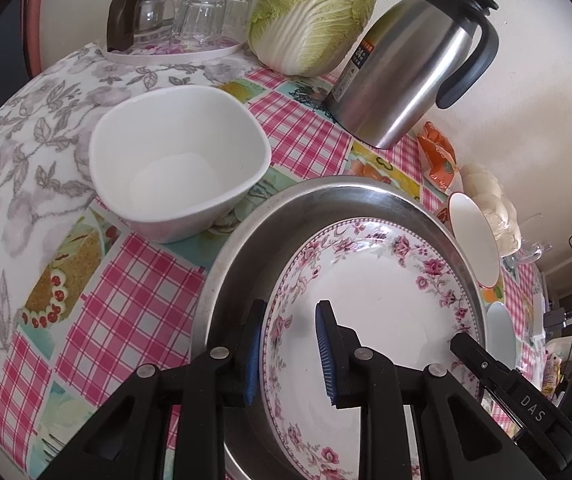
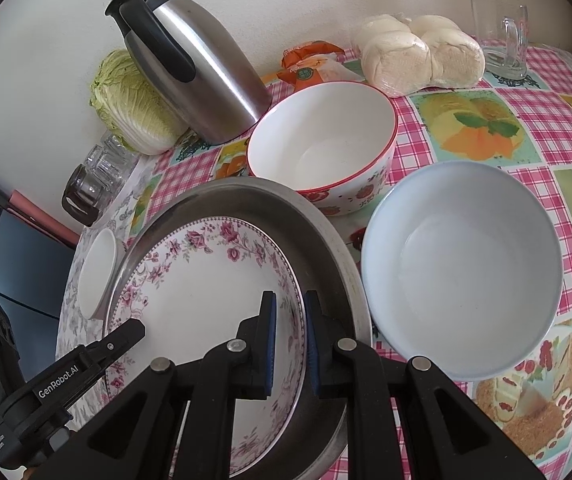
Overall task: Organize plates and bowls
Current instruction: 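Open both tools to release the floral plate inside the basin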
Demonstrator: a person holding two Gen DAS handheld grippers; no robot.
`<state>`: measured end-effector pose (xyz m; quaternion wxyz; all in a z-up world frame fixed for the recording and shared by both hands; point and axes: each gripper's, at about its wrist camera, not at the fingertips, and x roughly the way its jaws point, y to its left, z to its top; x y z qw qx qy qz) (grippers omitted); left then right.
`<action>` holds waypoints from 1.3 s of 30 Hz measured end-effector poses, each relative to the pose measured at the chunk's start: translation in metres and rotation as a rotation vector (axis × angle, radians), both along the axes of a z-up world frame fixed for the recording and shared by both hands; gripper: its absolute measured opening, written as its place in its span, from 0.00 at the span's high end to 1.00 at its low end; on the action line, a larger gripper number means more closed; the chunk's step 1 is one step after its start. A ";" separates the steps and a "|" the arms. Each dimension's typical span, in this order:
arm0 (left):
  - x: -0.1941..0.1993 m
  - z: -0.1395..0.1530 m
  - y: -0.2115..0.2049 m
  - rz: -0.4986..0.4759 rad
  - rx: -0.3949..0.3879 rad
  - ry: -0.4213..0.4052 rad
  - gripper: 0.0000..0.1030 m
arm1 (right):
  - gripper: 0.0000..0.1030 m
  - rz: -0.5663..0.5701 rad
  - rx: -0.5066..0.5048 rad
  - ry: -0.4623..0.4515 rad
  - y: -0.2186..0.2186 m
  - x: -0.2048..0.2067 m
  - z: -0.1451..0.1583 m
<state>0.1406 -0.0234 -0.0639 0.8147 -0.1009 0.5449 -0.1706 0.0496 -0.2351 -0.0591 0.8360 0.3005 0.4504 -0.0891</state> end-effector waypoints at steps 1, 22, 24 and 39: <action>0.000 0.000 0.000 0.000 0.000 -0.005 0.74 | 0.85 0.002 -0.001 0.003 0.000 0.000 -0.001; -0.001 0.000 -0.004 -0.011 0.056 -0.037 0.70 | 0.82 0.016 -0.043 0.014 0.002 -0.001 -0.001; -0.001 0.000 -0.004 -0.012 0.060 -0.037 0.70 | 0.82 0.016 -0.043 0.018 0.002 -0.001 0.000; -0.008 0.019 -0.003 -0.030 0.068 -0.038 0.54 | 0.70 0.033 -0.088 -0.006 0.004 -0.006 0.030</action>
